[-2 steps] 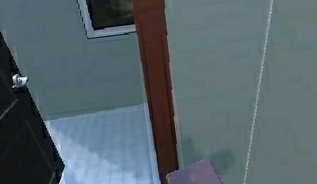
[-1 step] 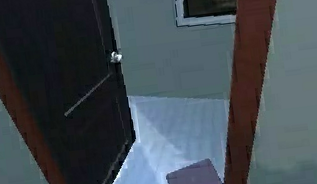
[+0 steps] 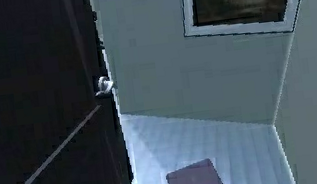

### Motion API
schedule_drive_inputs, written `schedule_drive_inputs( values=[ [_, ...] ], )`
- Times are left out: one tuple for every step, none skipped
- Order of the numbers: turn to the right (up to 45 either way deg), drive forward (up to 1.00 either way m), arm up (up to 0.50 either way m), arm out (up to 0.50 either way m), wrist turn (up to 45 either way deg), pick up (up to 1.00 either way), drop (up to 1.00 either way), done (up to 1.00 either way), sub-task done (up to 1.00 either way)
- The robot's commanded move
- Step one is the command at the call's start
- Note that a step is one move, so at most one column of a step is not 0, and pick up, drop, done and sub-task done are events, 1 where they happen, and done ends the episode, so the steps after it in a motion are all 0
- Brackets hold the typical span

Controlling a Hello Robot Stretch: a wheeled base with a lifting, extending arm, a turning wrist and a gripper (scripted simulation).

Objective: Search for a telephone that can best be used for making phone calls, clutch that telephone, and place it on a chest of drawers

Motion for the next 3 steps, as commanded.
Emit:
schedule_drive_inputs(
  values=[
    [6.0,0.00,0.00,0.00,0.0,0.00,0.00,0.00,0.00],
    [0.0,1.00,0.00,0.00,0.0,0.00,0.00,0.00,0.00],
    [9.0,0.00,0.00,0.00,0.0,0.00,0.00,0.00,0.00]
  ],
)
